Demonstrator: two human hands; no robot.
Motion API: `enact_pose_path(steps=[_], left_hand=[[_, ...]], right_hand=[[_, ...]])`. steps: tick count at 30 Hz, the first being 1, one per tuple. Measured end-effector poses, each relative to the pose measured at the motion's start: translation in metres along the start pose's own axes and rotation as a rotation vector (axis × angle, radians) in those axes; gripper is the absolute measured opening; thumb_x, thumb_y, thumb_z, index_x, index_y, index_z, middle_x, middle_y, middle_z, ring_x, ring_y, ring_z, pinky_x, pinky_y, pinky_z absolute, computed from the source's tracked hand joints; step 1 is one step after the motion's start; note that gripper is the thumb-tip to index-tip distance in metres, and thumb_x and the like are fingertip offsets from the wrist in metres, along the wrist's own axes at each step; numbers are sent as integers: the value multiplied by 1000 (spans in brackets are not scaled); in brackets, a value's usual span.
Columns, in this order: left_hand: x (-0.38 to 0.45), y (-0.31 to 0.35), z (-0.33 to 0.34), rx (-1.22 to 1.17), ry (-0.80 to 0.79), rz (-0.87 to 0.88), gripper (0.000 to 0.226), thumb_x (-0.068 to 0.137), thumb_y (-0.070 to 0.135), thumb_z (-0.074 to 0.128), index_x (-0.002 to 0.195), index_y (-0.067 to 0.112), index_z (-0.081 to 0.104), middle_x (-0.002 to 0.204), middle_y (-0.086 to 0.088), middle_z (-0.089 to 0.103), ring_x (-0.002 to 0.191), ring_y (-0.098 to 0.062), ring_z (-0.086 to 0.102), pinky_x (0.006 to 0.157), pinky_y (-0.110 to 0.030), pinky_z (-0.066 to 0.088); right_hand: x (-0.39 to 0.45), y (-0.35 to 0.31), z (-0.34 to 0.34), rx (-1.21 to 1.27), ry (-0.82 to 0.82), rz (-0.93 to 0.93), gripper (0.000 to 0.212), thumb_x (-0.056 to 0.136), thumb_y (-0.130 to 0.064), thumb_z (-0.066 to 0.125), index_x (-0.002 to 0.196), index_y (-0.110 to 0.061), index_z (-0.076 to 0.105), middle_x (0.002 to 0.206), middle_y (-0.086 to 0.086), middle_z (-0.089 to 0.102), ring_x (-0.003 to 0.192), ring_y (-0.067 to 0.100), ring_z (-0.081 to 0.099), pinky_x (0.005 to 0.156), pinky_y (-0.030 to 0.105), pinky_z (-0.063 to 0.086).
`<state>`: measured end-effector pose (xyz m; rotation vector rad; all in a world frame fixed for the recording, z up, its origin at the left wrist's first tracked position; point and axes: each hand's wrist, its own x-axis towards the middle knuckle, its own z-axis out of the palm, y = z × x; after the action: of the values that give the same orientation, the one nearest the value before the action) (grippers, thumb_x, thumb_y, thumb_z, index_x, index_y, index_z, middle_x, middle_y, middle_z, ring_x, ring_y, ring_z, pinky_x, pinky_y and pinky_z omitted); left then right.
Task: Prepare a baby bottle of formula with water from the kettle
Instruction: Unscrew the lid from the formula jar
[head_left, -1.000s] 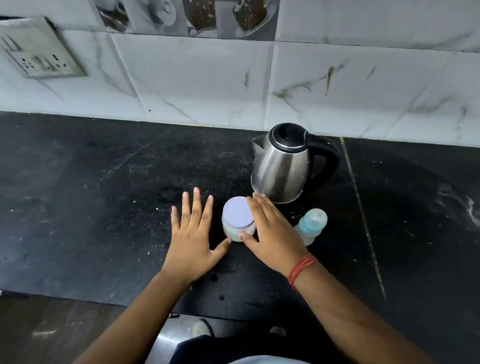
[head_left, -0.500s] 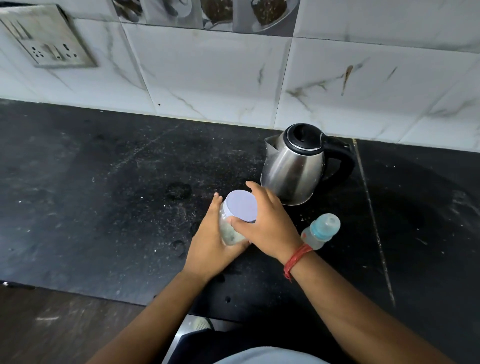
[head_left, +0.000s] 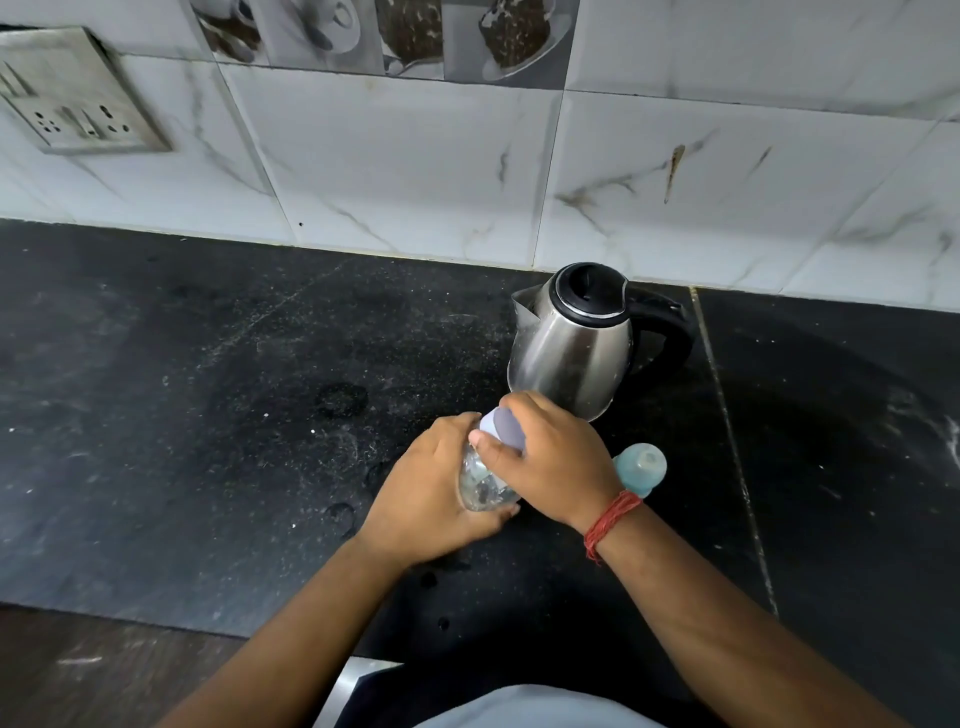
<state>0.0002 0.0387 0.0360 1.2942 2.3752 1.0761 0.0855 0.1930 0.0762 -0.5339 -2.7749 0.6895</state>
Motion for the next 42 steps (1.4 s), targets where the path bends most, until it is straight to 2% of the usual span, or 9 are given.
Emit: enact_pose_path(steps=[3,8,13,19,21,26,34,38,42], left_hand=[[8,5,-5,4,-18,-2,96,66,62,87,142,19,46,125,13,59,111,-3,56,93,-10,39],[16,11,-14,-23,-53,-34,98,63,61,89,141,23,44,123,17,62,107,-4,61,91,-25,50],[20,15,-26,-179,-191,-118,88,55,60,87,128,47,40,109,22,65,97,2,65,83,-27,56],[24,8,-33,-481,-381,-165,85,61,37,93,133,32,48,120,3,67,109,-18,68,91,-39,59],[24,12,-33,-440,-337,-165,82,65,32,93,133,35,47,120,6,65,106,-12,67,89,-34,58],[23,22,-21,26,-24,-38,94,65,56,84,142,27,38,130,12,51,113,-5,55,88,-27,51],[29,17,-37,-241,-233,-120,87,61,44,91,134,33,46,119,18,61,105,-2,63,86,-21,50],[19,14,-40,-720,-370,-175,78,68,24,84,137,14,47,117,-1,67,105,-15,67,86,-30,55],[20,11,-38,-723,-256,-180,90,67,29,87,145,23,41,134,-5,62,121,-22,65,94,-32,55]], right_hand=[[3,5,-5,44,30,-36,60,83,-70,43,103,-17,62,99,-6,67,84,25,66,67,38,53],[10,13,-11,77,41,-124,57,85,-64,49,104,-13,64,97,-3,67,85,21,65,68,38,54],[10,18,-14,149,49,-225,55,87,-59,54,112,-12,65,104,-4,67,90,18,66,73,38,55],[14,21,-21,220,-50,-307,47,90,-55,50,113,-15,60,103,-3,63,90,21,64,74,43,53],[16,19,-24,183,-100,-217,49,90,-60,44,117,-22,58,111,-8,62,98,18,64,79,43,54],[26,8,-26,50,-176,71,61,85,-79,34,117,-30,53,121,-11,61,106,17,62,86,38,52],[14,6,-21,179,57,-61,53,87,-63,46,108,-18,65,104,-7,68,93,17,66,77,40,55],[23,8,-39,235,-153,-316,48,89,-57,53,125,-26,61,114,-13,60,104,14,64,86,43,54],[38,6,-57,230,-336,-323,58,90,-59,59,143,-40,47,137,-17,46,125,8,53,103,40,48]])
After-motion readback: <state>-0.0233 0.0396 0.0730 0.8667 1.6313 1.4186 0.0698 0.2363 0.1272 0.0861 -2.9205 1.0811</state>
